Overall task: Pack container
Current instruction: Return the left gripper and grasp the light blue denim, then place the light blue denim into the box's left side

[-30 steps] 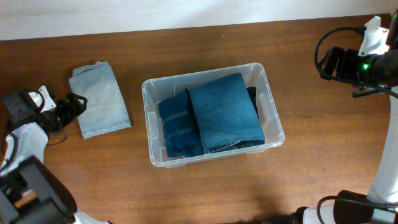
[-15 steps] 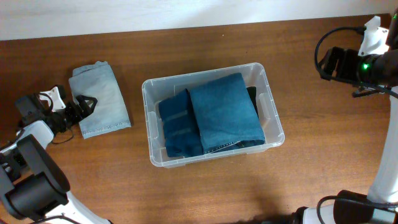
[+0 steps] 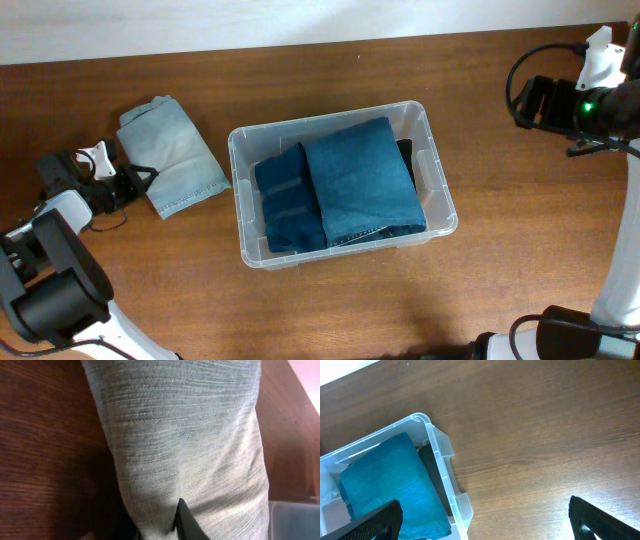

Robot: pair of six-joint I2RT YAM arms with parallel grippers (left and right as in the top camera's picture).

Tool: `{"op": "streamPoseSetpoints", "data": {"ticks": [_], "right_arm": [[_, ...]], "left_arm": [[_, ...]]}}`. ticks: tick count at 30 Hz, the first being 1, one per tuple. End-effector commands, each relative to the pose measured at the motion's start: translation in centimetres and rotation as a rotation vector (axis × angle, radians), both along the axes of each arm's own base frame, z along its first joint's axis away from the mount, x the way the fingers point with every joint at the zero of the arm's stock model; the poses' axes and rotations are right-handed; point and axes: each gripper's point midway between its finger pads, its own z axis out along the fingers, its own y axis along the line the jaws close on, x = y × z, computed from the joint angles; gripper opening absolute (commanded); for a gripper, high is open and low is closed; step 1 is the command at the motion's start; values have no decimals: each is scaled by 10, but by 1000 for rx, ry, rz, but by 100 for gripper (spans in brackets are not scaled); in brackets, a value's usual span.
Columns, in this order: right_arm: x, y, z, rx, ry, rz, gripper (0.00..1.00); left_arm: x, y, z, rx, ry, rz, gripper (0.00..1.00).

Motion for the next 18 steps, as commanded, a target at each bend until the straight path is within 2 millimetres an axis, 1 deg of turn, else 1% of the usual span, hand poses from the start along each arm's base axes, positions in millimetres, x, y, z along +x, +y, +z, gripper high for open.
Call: {"op": "streamPoseSetpoints", "data": {"ticks": [1, 2, 4, 7, 9, 13, 15, 17, 18], "right_arm": [[1, 1, -3, 13, 9, 2, 99], [1, 1, -3, 13, 9, 2, 99], [2, 1, -3, 16, 8, 4, 98], [1, 1, -3, 16, 8, 4, 99], [1, 1, -3, 16, 8, 4, 99], [1, 1, -3, 16, 8, 4, 98], [1, 1, -3, 16, 8, 4, 98], [1, 1, -3, 16, 8, 4, 99], [1, 1, -3, 16, 8, 4, 99]], "left_arm": [[-10, -17, -10, -48, 43, -36, 6], [-9, -18, -5, -54, 32, -41, 4], [-6, -20, 12, -61, -5, -53, 2], [-3, -21, 47, -40, -73, -60, 1], [-2, -21, 79, -19, -123, -53, 1], [-6, -25, 155, 4, -249, -27, 1], [-15, -33, 197, 11, -334, -39, 1], [-24, -40, 230, 17, -390, -33, 1], [-33, -49, 254, 13, -429, -31, 1]]}}
